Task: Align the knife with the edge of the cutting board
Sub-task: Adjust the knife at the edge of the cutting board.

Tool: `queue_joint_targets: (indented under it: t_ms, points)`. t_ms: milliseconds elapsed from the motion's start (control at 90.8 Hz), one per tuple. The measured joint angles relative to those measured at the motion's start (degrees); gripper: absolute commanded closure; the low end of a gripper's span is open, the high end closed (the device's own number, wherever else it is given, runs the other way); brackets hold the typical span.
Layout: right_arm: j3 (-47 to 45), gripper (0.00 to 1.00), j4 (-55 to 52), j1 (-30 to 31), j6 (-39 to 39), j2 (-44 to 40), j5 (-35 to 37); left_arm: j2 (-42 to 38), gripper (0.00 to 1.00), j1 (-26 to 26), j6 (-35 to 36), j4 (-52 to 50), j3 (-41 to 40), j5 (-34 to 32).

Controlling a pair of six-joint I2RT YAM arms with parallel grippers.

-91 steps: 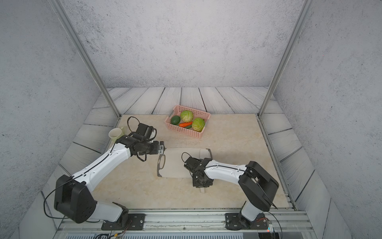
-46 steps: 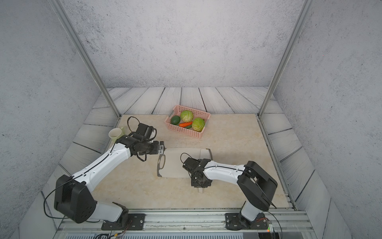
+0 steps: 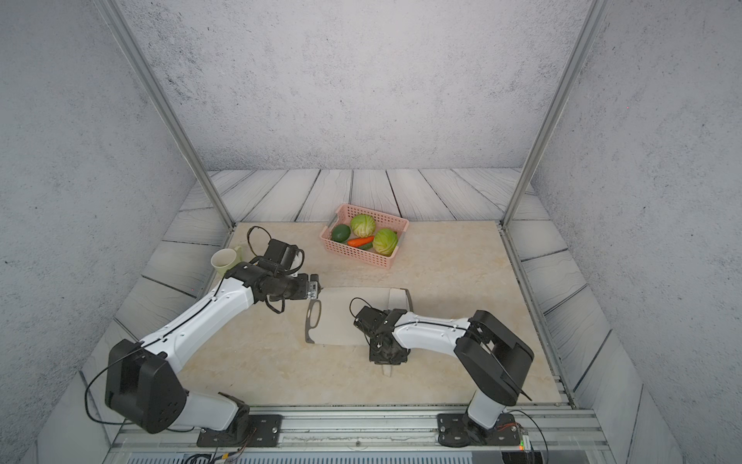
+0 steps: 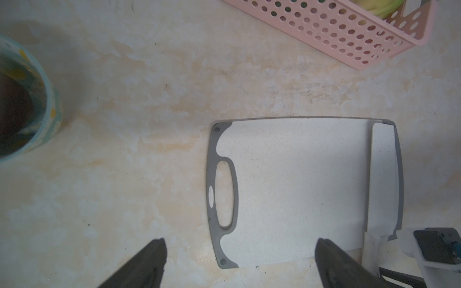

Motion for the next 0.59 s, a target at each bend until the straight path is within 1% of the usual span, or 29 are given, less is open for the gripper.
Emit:
queue_joint_targets:
  t_ms: [165,352,484,594]
  points:
    - [0.0,0.59,0.0,0.0,0.2,0.3,0.0,0.0,0.02,0.0,0.0,0.0,0.0,0.1]
    - [0.1,0.59,0.2,0.0,0.6,0.3,-0.1,0.0,0.02,0.0,0.0,0.0,0.0,0.1]
    - [0.1,0.66,0.0,0.0,0.8,0.3,0.0,0.0,0.02,0.0,0.0,0.0,0.0,0.1]
    - [0.3,0.78,0.0,0.0,0.5,0.3,0.2,0.0,0.02,0.0,0.0,0.0,0.0,0.1]
